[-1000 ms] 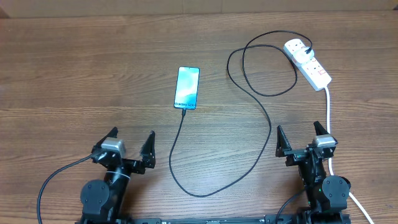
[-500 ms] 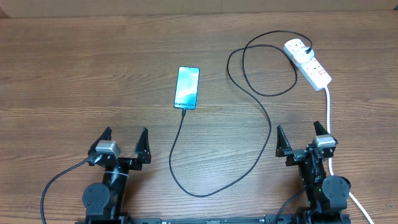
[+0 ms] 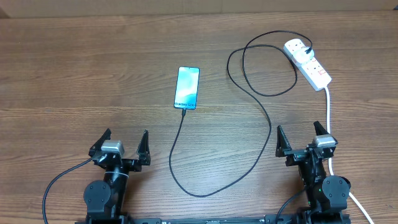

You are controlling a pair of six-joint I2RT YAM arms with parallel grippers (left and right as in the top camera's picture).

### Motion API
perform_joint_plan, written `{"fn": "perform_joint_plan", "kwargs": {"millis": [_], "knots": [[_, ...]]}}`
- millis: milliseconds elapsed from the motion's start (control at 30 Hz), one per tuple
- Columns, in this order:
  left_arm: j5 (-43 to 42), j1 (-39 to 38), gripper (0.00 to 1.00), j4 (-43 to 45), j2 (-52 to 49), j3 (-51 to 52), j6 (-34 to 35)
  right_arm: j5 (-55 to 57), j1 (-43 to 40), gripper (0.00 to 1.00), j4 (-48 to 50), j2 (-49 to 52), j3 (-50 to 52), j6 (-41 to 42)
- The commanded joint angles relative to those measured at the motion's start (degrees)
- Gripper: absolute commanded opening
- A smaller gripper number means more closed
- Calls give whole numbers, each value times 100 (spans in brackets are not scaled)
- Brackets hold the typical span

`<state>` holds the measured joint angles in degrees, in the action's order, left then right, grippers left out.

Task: Plug charger to phone and switch on socket

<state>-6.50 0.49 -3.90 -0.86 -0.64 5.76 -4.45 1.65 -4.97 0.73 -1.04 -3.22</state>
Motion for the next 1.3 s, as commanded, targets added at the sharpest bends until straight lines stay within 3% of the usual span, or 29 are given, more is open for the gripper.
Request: {"fn": "perform_joint_plan", "kwargs": {"millis": [0, 233, 533, 1267], "knots": [[116, 42, 100, -22, 70, 39, -227, 35, 50, 100, 35, -57, 55, -4], [269, 42, 100, -39, 70, 39, -203, 35, 50, 100, 35, -57, 55, -4], [1150, 39, 100, -28, 70, 39, -17, 35, 48, 100, 35, -57, 55, -4], [946, 39, 100, -31, 70, 39, -151, 35, 48, 100, 35, -57, 55, -4]]}}
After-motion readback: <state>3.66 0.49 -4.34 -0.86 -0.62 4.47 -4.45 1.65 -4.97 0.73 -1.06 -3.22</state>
